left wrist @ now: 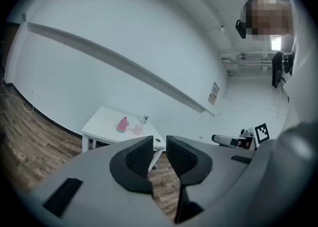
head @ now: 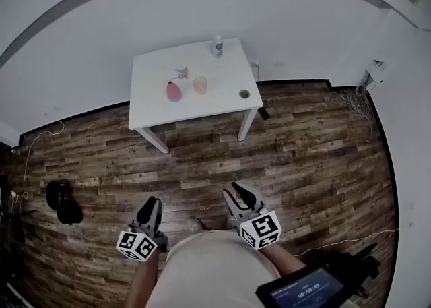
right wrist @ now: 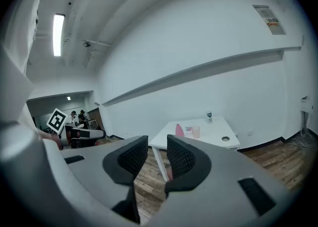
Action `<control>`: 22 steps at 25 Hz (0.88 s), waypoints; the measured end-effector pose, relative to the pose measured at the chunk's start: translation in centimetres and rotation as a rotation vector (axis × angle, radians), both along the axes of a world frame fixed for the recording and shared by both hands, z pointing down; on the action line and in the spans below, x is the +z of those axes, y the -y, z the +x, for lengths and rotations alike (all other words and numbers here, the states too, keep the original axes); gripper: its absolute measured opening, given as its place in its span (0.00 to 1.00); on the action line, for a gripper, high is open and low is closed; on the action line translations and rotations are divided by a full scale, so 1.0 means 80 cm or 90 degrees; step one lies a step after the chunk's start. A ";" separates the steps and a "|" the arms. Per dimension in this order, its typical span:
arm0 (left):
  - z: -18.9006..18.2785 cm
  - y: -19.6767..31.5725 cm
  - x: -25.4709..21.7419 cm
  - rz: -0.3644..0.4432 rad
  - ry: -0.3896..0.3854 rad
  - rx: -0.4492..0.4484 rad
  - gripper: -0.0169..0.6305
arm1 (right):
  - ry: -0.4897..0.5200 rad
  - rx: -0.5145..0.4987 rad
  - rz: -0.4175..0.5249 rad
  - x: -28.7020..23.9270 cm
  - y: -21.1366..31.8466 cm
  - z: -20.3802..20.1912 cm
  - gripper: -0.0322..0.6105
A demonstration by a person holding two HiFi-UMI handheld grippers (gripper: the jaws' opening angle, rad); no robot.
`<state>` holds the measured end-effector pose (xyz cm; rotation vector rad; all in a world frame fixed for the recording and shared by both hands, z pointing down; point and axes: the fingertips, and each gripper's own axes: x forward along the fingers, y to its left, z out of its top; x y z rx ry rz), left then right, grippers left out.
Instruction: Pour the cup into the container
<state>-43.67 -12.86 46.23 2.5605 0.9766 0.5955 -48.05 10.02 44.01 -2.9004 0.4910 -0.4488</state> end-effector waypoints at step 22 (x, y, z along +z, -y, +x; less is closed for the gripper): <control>0.007 -0.027 0.001 -0.009 -0.015 0.017 0.17 | -0.079 -0.014 0.000 -0.026 -0.022 -0.002 0.25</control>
